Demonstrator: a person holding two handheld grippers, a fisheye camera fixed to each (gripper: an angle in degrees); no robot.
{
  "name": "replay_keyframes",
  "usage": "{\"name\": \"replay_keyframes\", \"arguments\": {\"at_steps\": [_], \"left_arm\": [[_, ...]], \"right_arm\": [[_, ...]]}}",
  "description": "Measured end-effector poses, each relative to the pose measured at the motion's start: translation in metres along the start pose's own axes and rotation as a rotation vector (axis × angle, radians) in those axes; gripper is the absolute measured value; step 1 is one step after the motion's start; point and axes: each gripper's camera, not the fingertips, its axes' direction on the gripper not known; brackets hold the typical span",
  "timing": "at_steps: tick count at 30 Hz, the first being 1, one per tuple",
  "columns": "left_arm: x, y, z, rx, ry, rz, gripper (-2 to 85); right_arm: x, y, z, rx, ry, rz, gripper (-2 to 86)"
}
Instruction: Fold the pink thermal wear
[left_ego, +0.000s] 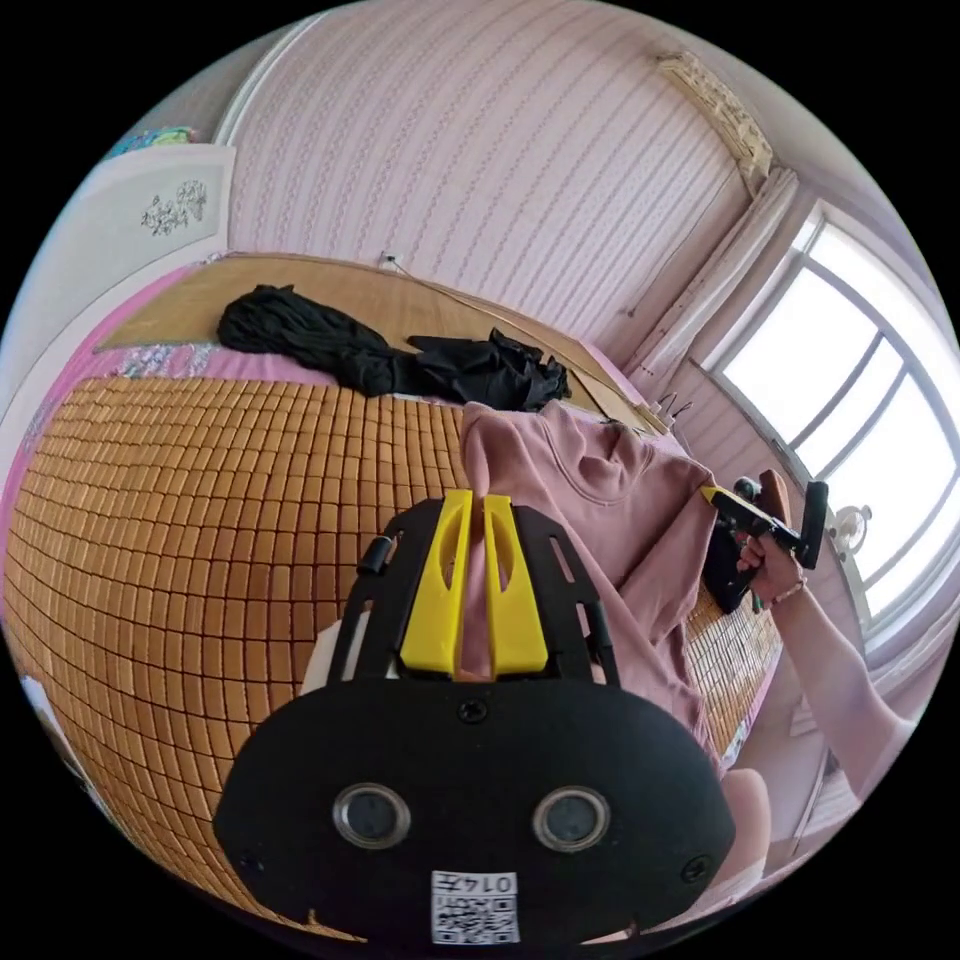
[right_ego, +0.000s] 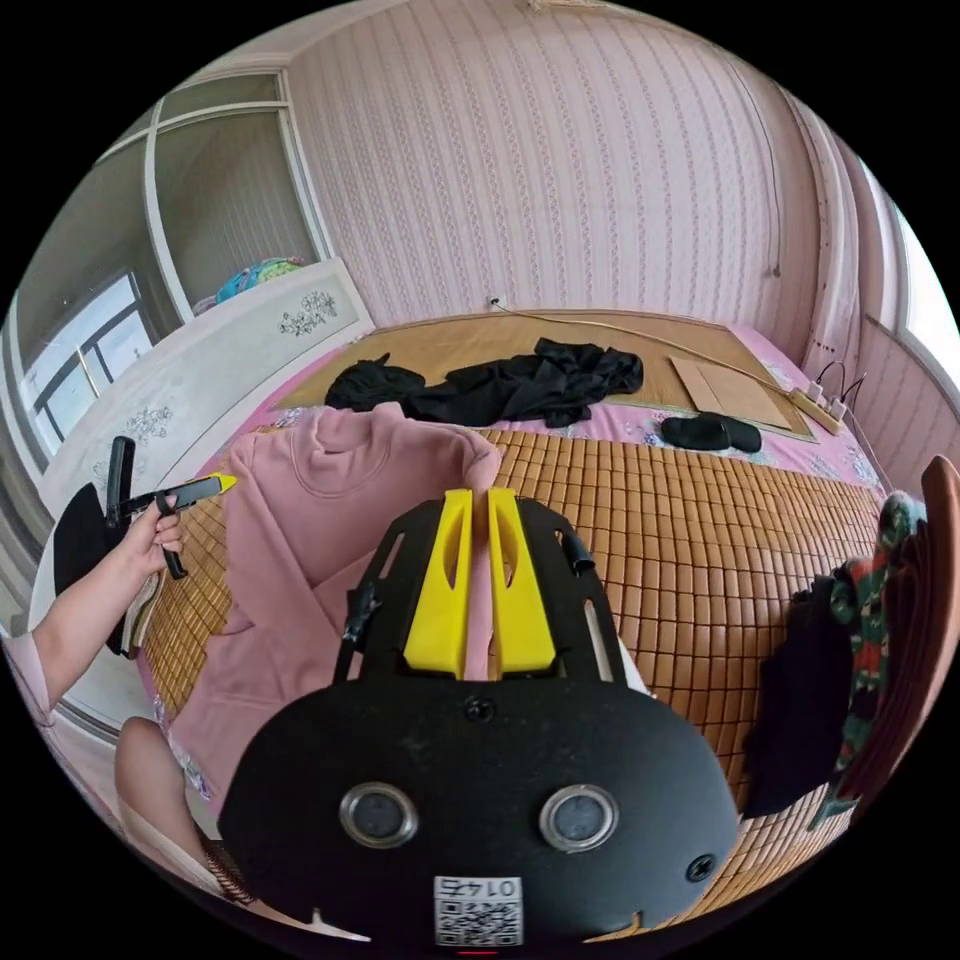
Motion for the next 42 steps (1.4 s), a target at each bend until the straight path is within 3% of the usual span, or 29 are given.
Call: {"name": "replay_keyframes", "arguments": {"at_steps": [5, 10, 13, 16, 22, 26, 31, 42], "left_arm": [[0.026, 0.036, -0.038, -0.104, 0.081, 0.146, -0.3], [0.06, 0.159, -0.104, -0.233, 0.11, 0.326, 2.6], [0.061, 0.238, -0.106, -0.372, 0.008, 0.265, 4.3], [0.063, 0.284, -0.12, -0.401, -0.064, 0.189, 4.8], [0.131, 0.296, -0.117, -0.396, -0.175, 0.231, 5.5], [0.157, 0.292, -0.08, -0.427, -0.245, 0.212, 8.5], [0.166, 0.29, -0.046, -0.504, -0.282, 0.197, 9.6], [0.179, 0.298, -0.04, -0.507, -0.3, 0.22, 9.3]], "right_arm": [[-0.028, 0.068, -0.059, 0.016, -0.139, -0.153, 1.5], [-0.047, 0.185, -0.113, -0.062, -0.234, -0.237, 3.4], [-0.047, 0.263, -0.101, -0.295, -0.171, -0.142, 4.6], [-0.055, 0.303, -0.11, -0.346, -0.108, -0.082, 4.2], [-0.102, 0.29, -0.116, -0.23, 0.009, -0.087, 8.5], [-0.099, 0.284, -0.09, -0.216, 0.022, 0.086, 13.6], [-0.095, 0.288, -0.057, -0.314, -0.007, 0.174, 13.0], [-0.113, 0.278, -0.054, -0.331, -0.036, 0.148, 9.3]]}}
